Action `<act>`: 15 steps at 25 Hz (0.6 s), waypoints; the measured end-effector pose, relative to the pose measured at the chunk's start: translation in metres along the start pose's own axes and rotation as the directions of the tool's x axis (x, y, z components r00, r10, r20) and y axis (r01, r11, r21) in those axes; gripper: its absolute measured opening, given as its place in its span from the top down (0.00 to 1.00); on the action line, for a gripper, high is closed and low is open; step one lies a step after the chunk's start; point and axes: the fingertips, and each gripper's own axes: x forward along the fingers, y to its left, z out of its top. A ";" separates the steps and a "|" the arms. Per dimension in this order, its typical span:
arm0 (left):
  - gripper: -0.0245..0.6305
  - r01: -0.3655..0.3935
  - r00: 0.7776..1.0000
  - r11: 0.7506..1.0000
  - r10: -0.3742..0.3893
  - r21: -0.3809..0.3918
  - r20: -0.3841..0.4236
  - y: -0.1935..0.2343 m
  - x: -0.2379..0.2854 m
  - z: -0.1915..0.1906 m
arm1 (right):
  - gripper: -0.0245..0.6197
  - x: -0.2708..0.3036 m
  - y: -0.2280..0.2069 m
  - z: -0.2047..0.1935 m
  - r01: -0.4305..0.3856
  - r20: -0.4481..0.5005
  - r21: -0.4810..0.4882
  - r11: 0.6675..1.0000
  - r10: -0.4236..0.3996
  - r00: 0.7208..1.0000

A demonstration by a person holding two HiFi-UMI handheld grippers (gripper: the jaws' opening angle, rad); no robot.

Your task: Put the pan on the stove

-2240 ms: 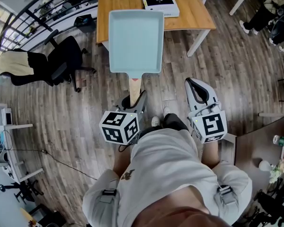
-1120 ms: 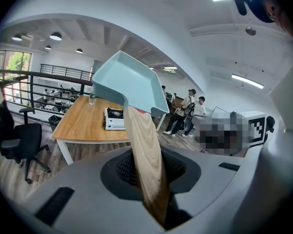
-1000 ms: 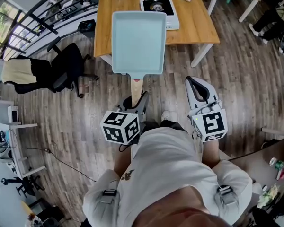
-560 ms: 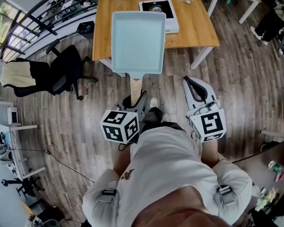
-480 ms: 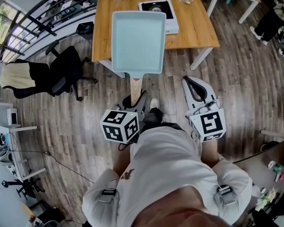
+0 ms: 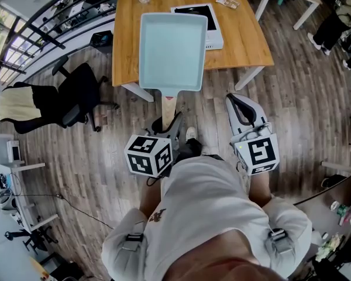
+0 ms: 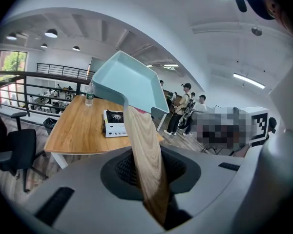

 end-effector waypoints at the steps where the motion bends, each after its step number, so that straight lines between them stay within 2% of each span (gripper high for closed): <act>1: 0.83 0.002 1.000 1.000 -0.002 0.000 -0.001 0.004 0.003 0.003 | 0.93 0.006 -0.001 0.001 0.003 -0.003 0.000 1.000 -0.003 1.000; 15: 0.83 0.048 0.999 0.999 -0.048 0.020 -0.019 0.060 0.041 0.051 | 0.93 0.079 -0.021 0.018 0.055 -0.022 -0.002 0.998 -0.055 0.998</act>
